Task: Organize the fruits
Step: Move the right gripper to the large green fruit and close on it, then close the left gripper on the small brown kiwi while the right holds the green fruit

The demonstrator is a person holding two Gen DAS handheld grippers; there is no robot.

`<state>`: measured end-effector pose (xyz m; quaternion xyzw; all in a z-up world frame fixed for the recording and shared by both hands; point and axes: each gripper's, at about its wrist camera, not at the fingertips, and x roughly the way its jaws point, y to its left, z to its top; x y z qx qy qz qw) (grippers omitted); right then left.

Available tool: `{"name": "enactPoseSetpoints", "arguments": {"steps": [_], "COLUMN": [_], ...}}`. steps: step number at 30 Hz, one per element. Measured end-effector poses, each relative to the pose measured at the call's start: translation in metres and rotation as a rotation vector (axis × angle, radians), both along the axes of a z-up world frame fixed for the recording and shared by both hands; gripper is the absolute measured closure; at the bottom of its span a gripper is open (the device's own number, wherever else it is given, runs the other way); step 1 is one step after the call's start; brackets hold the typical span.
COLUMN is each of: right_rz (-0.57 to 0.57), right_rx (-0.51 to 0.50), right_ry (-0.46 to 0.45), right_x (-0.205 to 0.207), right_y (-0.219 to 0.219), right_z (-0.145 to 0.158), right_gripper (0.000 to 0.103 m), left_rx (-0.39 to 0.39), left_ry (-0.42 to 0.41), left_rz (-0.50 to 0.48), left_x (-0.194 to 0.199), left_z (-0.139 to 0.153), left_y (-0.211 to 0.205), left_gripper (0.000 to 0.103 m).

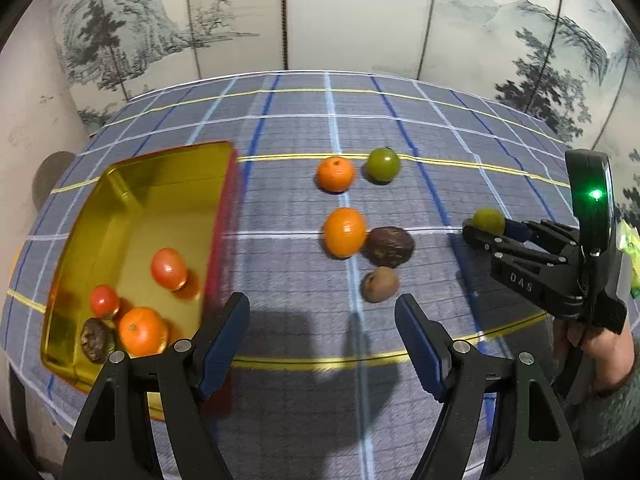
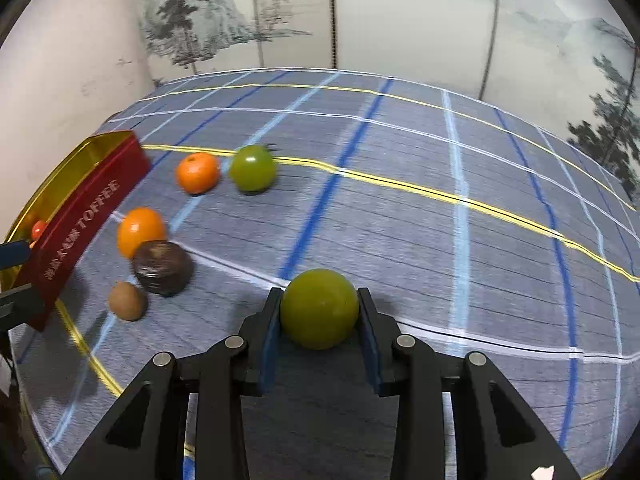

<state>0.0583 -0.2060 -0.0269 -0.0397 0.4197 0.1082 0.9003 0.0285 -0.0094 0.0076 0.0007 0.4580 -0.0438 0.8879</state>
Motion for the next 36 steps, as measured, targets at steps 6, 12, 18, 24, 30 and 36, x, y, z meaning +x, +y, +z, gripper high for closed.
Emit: {"name": "enactPoseSetpoints", "arguments": {"steps": [6, 12, 18, 24, 30, 36], "right_rz": [-0.070, -0.117, -0.120, -0.120, -0.120, -0.120], "right_rx": [-0.007, 0.018, 0.024, 0.023, 0.022, 0.022], "right_ry": [-0.007, -0.006, -0.006, -0.006, -0.006, -0.006], "right_x": [0.001, 0.004, 0.005, 0.004, 0.005, 0.005], "right_y": [-0.029, -0.047, -0.049, -0.048, -0.048, -0.047], "right_z": [0.000, 0.000, 0.000, 0.000, 0.000, 0.000], "right_gripper": [0.070, 0.070, 0.070, 0.070, 0.070, 0.070], "left_rx": [-0.022, -0.047, -0.057, -0.057, -0.058, -0.063], "left_ry": [0.015, 0.042, 0.087, 0.094, 0.092, 0.095], "left_rz": [-0.034, -0.052, -0.047, -0.057, -0.057, -0.051], "left_x": [0.011, 0.025, 0.037, 0.042, 0.043, 0.040], "left_z": [-0.011, -0.025, -0.042, -0.048, -0.048, -0.048], "left_y": [-0.013, -0.022, -0.024, -0.027, -0.028, -0.024], "left_gripper": [0.028, 0.035, 0.047, 0.056, 0.075, 0.077]}}
